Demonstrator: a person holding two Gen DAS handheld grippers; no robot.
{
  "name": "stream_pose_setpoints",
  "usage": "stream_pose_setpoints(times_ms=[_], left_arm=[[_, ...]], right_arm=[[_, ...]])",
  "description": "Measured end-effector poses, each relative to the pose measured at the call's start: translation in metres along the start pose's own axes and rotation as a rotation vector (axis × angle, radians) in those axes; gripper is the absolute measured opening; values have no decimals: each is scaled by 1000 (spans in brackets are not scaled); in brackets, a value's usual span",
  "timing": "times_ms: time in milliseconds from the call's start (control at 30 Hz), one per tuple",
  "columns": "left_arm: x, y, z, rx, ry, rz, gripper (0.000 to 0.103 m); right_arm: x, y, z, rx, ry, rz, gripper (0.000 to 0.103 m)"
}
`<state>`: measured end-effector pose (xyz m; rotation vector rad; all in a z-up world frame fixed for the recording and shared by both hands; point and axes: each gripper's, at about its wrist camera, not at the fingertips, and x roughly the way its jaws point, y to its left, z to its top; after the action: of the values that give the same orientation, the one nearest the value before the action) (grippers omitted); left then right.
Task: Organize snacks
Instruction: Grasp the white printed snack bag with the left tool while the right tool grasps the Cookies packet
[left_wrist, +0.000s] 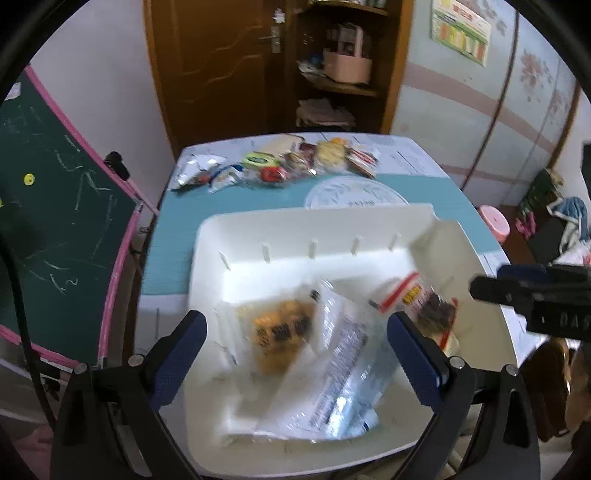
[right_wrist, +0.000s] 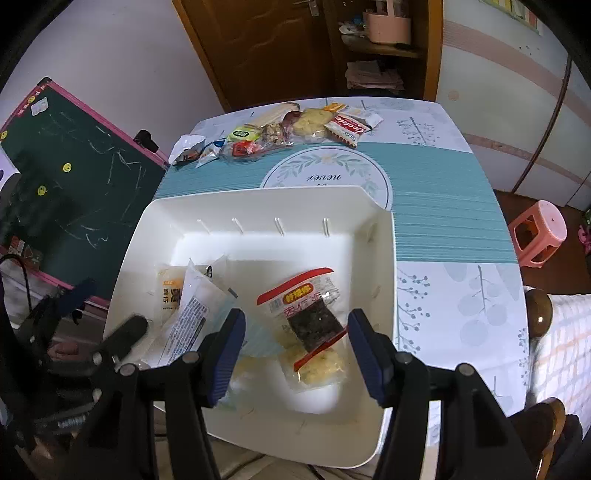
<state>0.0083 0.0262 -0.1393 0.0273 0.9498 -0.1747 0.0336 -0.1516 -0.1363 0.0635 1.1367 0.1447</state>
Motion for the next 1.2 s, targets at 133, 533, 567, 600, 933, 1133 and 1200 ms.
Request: stream_pose_setpoints(times_ms=[133, 533, 567, 600, 933, 1133, 1200], left_arm=[[-5, 16, 24, -67, -12, -46, 98], [-34, 68, 138, -89, -150, 83, 98], [-36, 72, 148, -91, -158, 96, 98], [-37, 76, 161, -88, -165, 106, 98], [-15, 102, 258, -56, -178, 246, 98], [41, 140, 318, -126, -131, 333, 98], [76, 157, 329, -176, -69, 331, 98]], right_arm=[[-8, 5, 10, -38, -37, -80, 58], [-56, 0, 83, -118, -175, -36, 58], [-60, -1, 94, -120, -184, -31, 58], [-63, -2, 102, -120, -188, -29, 58], [-57, -30, 214, -67, -193, -49, 58], [3, -64, 276, 30, -96, -26, 58], [30, -71, 290, 48, -62, -22, 58]])
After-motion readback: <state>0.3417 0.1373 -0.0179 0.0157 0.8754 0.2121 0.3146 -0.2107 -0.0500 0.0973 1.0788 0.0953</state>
